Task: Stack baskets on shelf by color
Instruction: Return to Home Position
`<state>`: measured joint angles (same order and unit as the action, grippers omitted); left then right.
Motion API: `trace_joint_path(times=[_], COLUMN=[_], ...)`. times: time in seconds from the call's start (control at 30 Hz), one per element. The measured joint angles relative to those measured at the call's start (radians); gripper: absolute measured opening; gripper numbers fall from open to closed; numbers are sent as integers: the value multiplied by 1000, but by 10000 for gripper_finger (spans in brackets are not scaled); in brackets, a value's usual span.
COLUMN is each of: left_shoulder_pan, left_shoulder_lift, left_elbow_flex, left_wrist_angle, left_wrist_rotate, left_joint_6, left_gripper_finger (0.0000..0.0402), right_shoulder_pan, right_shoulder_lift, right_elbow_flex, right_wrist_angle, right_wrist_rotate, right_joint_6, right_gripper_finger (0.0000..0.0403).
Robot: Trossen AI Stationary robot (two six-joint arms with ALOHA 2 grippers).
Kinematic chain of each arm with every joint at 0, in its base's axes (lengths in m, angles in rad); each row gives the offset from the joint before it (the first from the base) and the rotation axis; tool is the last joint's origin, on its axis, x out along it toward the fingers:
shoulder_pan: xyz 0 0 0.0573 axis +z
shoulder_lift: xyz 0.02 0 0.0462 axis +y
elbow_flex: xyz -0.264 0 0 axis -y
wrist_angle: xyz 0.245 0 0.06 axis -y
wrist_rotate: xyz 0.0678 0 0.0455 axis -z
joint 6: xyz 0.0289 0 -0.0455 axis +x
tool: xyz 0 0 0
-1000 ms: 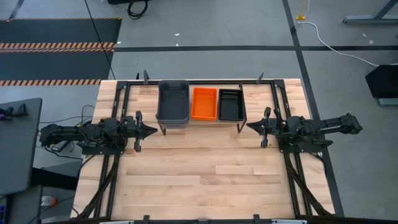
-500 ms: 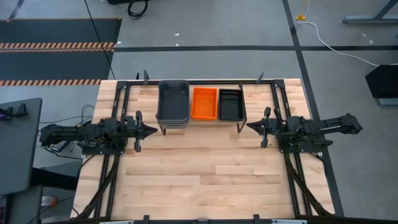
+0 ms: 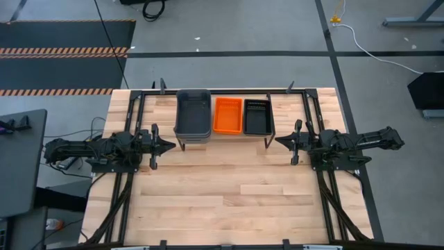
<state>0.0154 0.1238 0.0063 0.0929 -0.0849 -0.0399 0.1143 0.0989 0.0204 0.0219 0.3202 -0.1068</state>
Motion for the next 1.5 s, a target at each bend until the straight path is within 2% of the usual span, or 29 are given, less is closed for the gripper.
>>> trace_joint_path(times=[1.5], left_shoulder_pan=[0], left_shoulder_lift=[0], left_elbow_flex=[0], left_wrist_angle=[0], left_wrist_rotate=[0], left_joint_6=[0], left_gripper_finger=[28], right_shoulder_pan=[0], right_shoulder_lift=[0], right_elbow_flex=[0], right_wrist_angle=[0], right_wrist_rotate=[0], right_joint_6=[0], right_gripper_finger=[12])
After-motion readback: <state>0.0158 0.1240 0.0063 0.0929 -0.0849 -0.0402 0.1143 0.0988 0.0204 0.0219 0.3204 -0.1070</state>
